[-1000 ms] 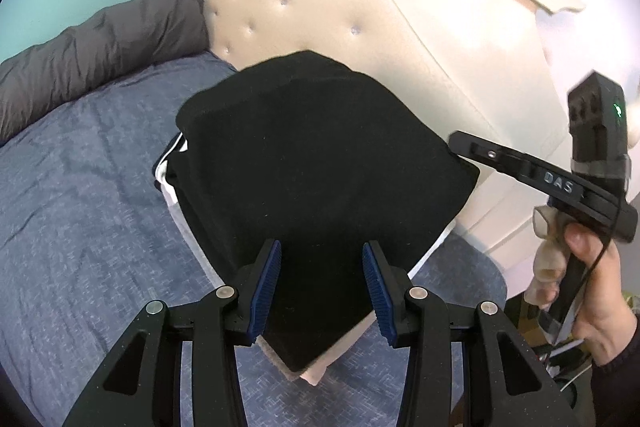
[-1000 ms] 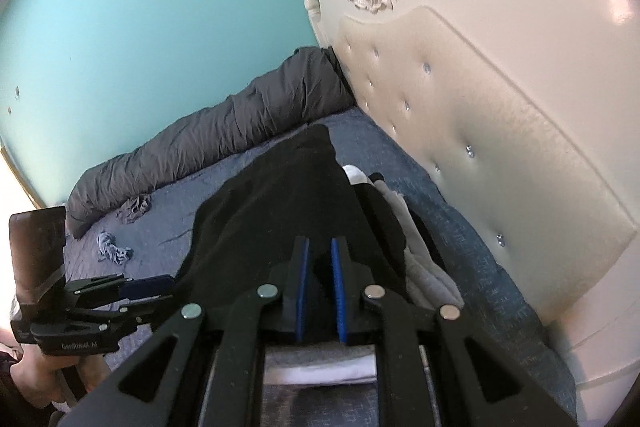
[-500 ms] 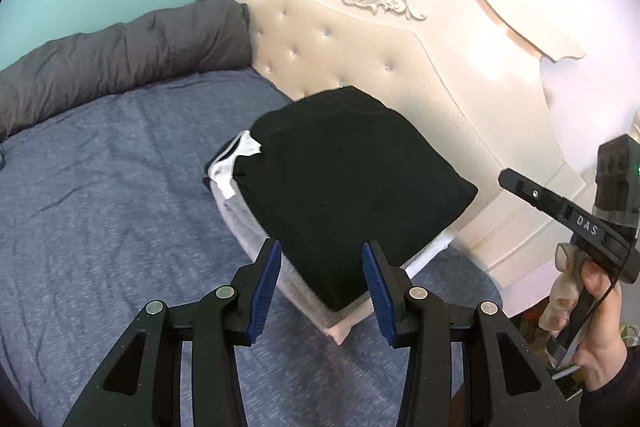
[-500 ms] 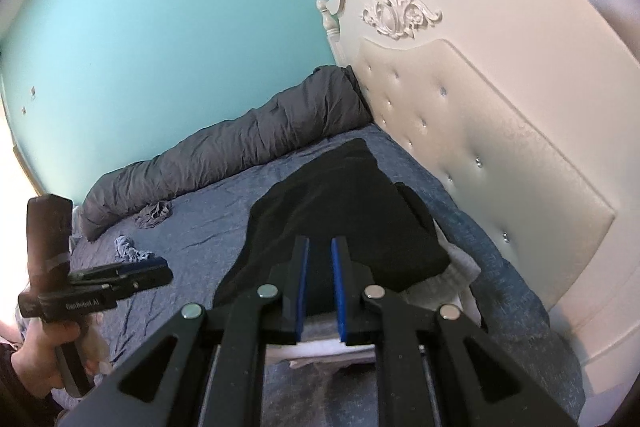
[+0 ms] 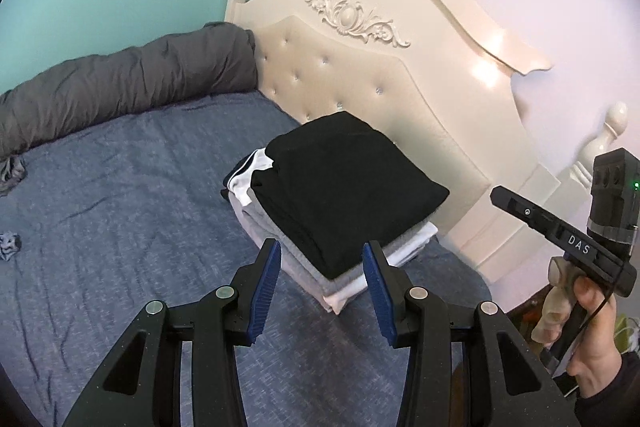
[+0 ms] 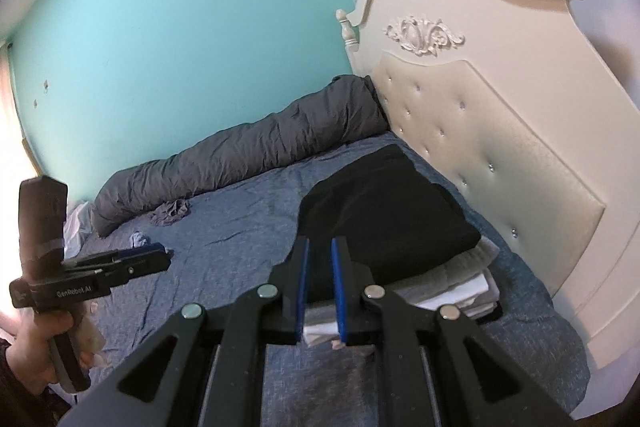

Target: Fold clothes

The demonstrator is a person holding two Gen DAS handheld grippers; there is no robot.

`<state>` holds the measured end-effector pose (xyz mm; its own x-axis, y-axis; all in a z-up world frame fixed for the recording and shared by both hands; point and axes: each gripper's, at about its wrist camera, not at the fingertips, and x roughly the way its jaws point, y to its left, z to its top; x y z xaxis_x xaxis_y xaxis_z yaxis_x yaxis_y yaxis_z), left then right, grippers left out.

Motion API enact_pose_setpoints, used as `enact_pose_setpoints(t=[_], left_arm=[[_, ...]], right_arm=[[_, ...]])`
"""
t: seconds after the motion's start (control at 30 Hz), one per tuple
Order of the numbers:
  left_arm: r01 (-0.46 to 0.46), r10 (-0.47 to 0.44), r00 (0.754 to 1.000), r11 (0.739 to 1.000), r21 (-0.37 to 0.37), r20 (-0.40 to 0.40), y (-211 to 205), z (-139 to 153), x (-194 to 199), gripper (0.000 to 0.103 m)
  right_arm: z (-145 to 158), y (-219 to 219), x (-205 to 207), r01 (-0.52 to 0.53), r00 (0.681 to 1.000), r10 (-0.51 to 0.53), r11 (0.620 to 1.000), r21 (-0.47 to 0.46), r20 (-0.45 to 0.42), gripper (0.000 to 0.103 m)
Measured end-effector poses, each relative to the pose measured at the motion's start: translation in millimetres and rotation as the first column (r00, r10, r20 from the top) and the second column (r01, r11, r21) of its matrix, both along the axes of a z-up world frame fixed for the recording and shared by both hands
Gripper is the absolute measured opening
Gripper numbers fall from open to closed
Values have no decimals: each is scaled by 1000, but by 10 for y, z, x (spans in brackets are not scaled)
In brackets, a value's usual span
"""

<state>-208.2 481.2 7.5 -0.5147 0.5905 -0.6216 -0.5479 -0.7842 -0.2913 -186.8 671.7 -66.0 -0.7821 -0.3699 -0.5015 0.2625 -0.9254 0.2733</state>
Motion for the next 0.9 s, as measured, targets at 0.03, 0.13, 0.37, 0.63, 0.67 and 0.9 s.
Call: enact_pose_setpoints(t=[0.03, 0.13, 0.37, 0.63, 0.67, 0.9], left_arm=[[-1, 1, 1000, 1000, 1, -3, -33, 26, 38, 46], [-3, 3, 1000, 1000, 3, -11, -123, 96, 136, 47], [-5, 6, 999, 1000, 7, -43, -333, 276, 384, 47], [-8, 9, 998, 1000, 12, -67, -563, 397, 639, 54], [-8, 9, 998, 1000, 9, -69, -592, 401, 665, 55], [-20, 22, 996, 1000, 13, -89, -842, 435, 854, 62]], right_arm=[[13, -39, 40, -2, 1000, 2, 1000, 4, -2, 11], [51, -154, 162, -6, 1000, 6, 1000, 19, -2, 11], [159, -326, 442, 16, 1000, -16, 999, 29, -10, 11], [219, -480, 743, 43, 999, -43, 998, 34, -1, 12], [231, -496, 793, 49, 999, -48, 998, 34, -3, 13], [331, -622, 1144, 61, 998, -60, 997, 42, -30, 31]])
